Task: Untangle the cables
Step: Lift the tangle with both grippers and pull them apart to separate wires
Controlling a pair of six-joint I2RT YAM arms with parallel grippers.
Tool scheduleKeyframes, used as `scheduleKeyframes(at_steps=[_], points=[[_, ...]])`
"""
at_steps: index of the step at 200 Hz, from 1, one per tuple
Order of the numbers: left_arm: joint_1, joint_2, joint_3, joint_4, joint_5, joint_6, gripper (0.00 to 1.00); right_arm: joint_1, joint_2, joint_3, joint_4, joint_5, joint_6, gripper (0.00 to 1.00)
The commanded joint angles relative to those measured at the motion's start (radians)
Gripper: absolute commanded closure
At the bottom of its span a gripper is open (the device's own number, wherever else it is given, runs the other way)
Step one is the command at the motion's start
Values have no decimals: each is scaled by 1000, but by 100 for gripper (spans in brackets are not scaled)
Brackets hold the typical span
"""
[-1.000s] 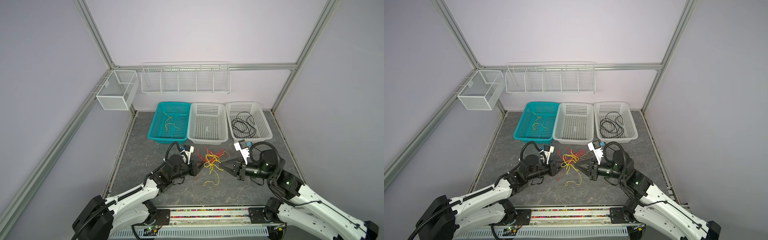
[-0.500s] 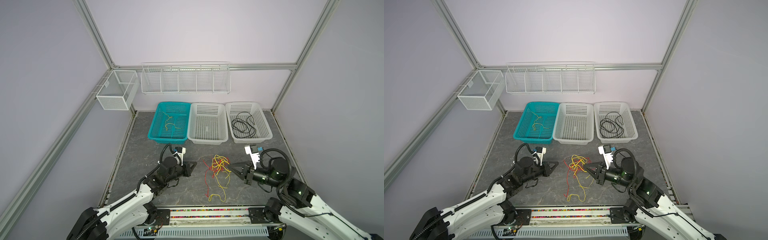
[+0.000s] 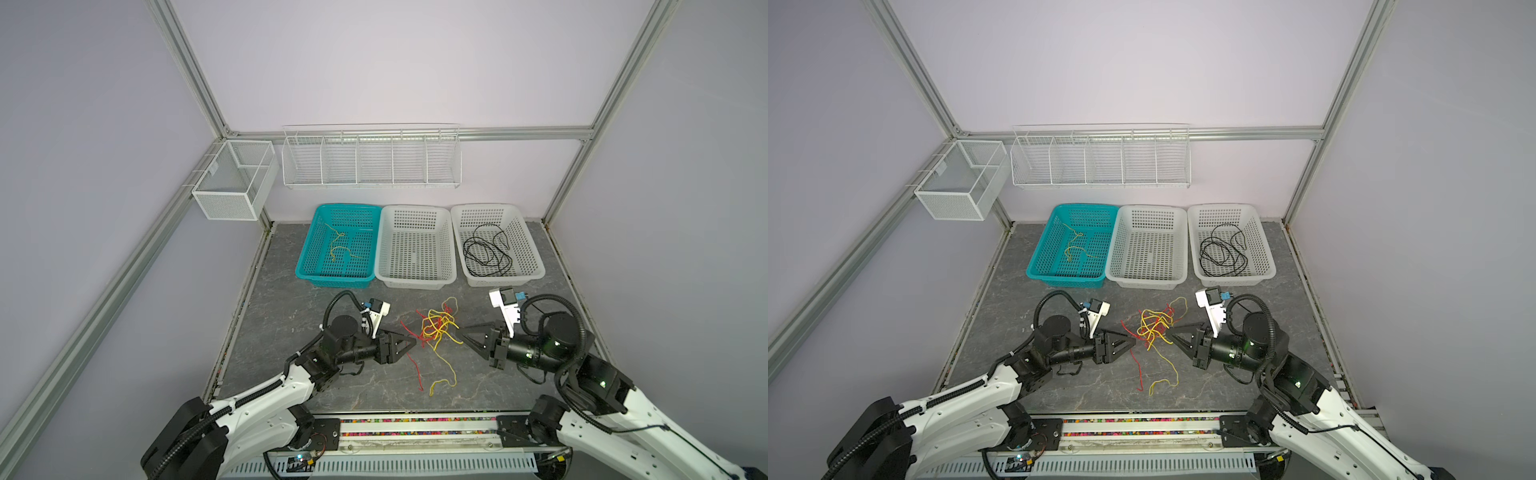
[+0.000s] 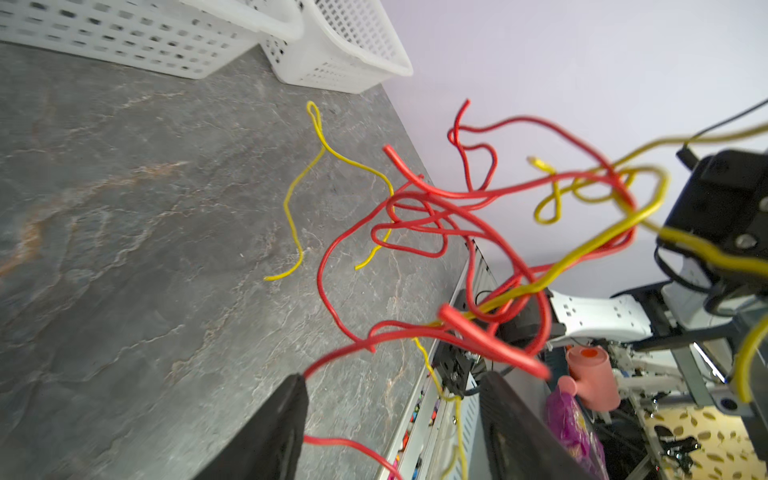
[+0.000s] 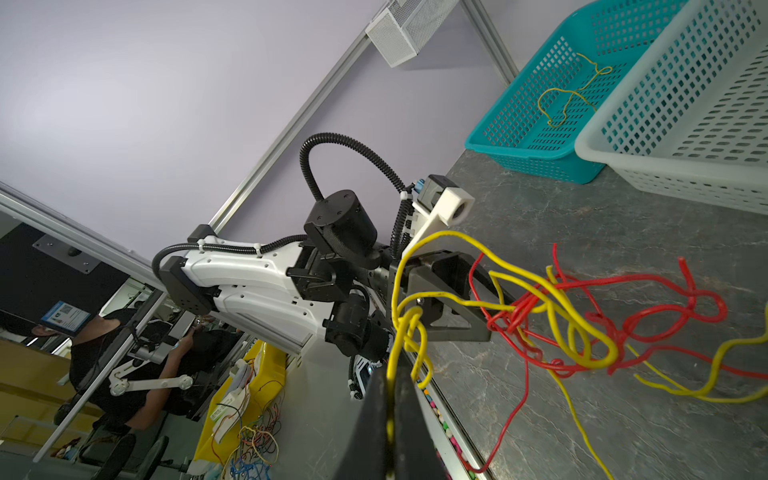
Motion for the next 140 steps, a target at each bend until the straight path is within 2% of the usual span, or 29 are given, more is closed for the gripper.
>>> scheduleKeyframes(at_steps=[1, 55, 98, 117, 140], points=[[-17, -6, -1, 19, 19, 85, 33, 5, 19, 56, 69, -44, -7, 94], [-22, -16, 18, -52, -15, 145, 32, 7, 48, 88, 131, -120, 21, 94], [-28, -8, 22, 7, -6, 118, 34, 13, 47, 79, 151, -124, 31, 94], [-28, -10, 16, 44, 7, 97, 41, 14, 42, 75, 157, -123, 34, 94], [-28, -12, 8, 56, 12, 87, 55, 15, 31, 76, 154, -116, 35, 94]])
